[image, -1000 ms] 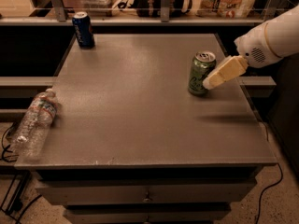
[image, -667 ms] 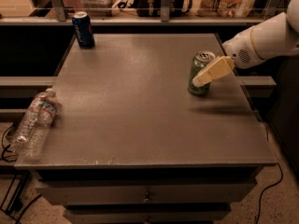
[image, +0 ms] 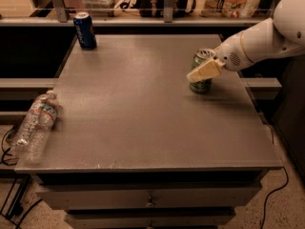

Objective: Move green can near pepsi can

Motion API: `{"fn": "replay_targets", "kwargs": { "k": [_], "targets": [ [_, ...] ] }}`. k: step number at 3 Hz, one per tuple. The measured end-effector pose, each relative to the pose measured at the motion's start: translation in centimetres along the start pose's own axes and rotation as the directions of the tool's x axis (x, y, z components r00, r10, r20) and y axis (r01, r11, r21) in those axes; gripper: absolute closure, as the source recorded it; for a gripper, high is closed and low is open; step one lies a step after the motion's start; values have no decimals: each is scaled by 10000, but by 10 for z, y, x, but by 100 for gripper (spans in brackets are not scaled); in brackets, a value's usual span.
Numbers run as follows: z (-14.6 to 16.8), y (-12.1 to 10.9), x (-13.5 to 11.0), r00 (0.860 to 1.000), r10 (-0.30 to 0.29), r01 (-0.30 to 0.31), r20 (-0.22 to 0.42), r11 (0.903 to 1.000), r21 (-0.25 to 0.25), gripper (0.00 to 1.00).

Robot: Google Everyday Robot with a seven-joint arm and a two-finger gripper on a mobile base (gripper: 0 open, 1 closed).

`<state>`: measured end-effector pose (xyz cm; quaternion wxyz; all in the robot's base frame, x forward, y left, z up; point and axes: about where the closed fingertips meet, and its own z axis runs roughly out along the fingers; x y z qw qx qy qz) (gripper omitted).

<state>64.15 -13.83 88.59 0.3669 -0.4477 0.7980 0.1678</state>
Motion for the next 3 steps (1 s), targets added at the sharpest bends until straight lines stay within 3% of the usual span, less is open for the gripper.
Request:
{"fn": "replay_targets", "kwargs": {
  "k": [1, 2, 3],
  "targets": [
    [4, 6, -17, 9994, -344, 344, -3, 9994, -98, 65],
    [2, 10, -54, 9939, -1093, 1095, 112, 9939, -120, 88],
    [3, 14, -116, 9740, -2212, 2221, 494, 9749, -133, 100]
  ]
}}
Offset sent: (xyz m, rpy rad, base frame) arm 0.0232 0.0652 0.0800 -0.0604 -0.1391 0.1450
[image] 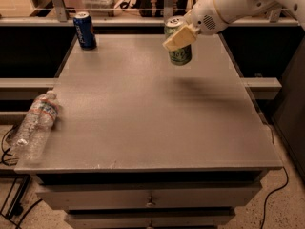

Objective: Move green can near pepsi can

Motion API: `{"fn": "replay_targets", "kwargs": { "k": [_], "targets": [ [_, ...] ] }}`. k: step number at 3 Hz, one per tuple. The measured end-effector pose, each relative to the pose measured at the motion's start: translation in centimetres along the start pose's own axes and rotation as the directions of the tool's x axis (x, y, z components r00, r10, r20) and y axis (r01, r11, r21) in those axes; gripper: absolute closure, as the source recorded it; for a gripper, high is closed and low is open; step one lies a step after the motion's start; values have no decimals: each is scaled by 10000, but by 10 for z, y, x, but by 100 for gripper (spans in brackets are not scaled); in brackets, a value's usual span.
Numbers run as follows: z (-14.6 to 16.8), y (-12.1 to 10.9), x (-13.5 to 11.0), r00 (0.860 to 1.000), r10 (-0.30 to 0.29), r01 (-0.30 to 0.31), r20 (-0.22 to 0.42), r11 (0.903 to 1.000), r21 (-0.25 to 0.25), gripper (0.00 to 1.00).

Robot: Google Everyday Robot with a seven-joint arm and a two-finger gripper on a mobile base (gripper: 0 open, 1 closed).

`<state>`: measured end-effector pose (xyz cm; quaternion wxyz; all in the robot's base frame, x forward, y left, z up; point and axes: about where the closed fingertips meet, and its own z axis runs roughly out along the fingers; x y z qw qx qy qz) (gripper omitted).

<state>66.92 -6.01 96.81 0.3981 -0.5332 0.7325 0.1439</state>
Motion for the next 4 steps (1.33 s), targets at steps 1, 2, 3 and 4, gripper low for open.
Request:
{"fn": "replay_targets", "kwargs": {
  "k": [1, 2, 3, 4],
  "targets": [
    [0, 0, 0, 10000, 0, 0, 0, 10000, -1, 100],
    [10, -5, -4, 9990, 265, -279, 352, 9988, 409, 100],
    [44, -19, -20, 9920, 641, -719, 1090, 9951, 686, 100],
    [82, -35, -40, 9799, 1063, -1213, 1689, 9893, 809, 100]
  ]
}}
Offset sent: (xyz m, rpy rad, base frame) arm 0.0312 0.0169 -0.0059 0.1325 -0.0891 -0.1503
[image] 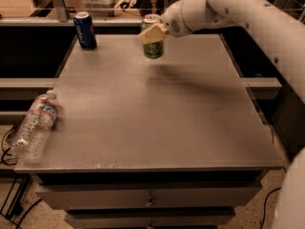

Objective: Move green can near pepsi can

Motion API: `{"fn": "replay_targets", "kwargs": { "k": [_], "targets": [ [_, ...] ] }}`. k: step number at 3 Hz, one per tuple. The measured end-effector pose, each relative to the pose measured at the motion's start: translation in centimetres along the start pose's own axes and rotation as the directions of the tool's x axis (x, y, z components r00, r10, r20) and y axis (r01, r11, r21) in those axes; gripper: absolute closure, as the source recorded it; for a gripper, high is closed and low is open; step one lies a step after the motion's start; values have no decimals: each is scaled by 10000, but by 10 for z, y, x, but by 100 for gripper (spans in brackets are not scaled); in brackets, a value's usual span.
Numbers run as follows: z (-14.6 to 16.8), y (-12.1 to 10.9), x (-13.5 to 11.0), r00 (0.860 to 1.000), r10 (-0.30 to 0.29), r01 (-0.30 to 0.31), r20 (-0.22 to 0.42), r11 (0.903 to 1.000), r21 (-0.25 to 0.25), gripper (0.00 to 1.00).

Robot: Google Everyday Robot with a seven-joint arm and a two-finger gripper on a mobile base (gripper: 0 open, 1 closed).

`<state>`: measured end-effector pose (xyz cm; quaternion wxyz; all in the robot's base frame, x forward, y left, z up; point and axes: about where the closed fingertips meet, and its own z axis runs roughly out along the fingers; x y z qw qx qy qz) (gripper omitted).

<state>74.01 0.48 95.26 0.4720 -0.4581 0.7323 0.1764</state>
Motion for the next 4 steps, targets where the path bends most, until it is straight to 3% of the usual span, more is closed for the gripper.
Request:
{"fn": "replay_targets", "kwargs": {
  "k": [3, 4],
  "targets": [
    [119, 1, -36, 9858, 1499, -1478, 756, 9885, -319, 100],
    [150, 3, -42, 9846, 1638, -1614, 618, 9860, -422, 82]
  ]
}}
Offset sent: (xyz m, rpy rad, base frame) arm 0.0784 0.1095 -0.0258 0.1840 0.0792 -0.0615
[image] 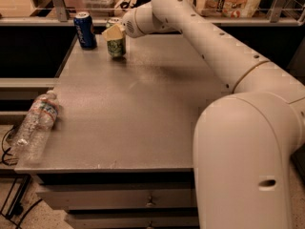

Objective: Move green can near pepsi can

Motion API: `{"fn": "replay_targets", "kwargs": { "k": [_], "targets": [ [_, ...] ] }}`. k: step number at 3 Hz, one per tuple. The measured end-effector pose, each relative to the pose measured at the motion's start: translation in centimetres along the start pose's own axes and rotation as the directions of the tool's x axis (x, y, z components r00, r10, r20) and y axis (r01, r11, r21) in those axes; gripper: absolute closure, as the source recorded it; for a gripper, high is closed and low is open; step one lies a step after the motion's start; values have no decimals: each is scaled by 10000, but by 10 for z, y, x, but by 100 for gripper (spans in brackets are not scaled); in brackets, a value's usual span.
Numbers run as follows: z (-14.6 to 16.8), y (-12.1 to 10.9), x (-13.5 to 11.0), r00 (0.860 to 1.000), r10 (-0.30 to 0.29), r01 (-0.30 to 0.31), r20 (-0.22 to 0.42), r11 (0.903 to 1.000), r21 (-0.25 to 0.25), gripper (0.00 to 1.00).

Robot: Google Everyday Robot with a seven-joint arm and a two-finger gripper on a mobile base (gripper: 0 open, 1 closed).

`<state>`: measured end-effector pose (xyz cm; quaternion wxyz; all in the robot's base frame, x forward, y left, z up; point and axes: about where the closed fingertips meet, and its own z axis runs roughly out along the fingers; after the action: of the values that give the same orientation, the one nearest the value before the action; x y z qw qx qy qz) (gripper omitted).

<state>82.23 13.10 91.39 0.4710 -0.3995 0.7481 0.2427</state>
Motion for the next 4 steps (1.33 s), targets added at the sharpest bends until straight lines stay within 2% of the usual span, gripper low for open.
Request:
{"fn": "replay_targets", "kwargs": {
  "k": [1, 3, 4],
  "targets": [
    [25, 5, -6, 10000, 25, -26, -58, 9999, -149, 58],
    [57, 31, -18, 9989, -420, 407, -186, 9970, -653, 12],
    [60, 32, -16, 9990, -408, 393, -206, 9969, -685, 0]
  ]
}}
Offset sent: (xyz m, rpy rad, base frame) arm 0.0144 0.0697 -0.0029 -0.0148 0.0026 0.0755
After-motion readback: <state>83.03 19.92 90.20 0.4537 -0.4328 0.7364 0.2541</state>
